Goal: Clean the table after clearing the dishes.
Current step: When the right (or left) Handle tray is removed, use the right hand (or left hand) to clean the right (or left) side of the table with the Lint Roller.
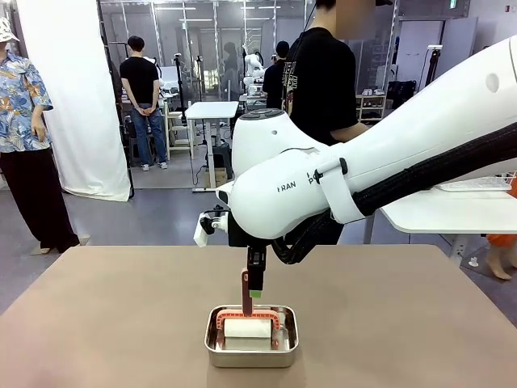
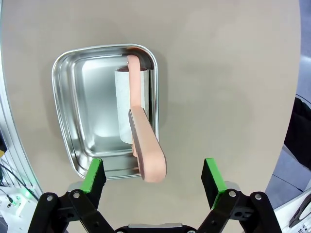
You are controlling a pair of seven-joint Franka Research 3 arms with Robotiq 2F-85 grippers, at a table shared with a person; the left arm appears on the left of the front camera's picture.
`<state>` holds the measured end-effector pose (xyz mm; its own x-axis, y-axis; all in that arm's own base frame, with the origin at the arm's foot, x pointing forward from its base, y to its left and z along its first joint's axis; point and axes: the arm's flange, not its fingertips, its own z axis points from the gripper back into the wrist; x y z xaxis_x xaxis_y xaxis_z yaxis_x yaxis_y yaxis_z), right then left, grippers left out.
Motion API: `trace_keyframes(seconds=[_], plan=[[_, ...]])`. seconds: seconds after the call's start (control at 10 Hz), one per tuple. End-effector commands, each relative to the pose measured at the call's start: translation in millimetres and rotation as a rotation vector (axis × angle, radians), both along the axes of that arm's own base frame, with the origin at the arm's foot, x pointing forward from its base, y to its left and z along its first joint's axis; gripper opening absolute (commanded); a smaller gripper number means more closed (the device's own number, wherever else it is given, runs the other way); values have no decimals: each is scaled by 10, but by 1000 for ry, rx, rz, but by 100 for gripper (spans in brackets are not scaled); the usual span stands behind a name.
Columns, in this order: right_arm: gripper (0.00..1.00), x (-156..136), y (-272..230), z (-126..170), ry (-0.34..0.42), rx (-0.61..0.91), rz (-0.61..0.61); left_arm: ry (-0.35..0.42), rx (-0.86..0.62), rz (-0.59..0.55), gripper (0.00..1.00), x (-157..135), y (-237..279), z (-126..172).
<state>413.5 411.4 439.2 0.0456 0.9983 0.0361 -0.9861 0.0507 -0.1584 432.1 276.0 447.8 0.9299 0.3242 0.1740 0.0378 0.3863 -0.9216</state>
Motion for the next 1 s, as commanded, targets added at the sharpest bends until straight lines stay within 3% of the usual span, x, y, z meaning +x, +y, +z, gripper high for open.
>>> trace_keyframes(seconds=[0.0,0.9], plan=[[100,-27,134,-32,-4,-40,-17,-3,-1,3,100,-18,17,16],[100,-25,274,-159,-13,-50,-24,-3,-1,3,100,-18,17,16]])
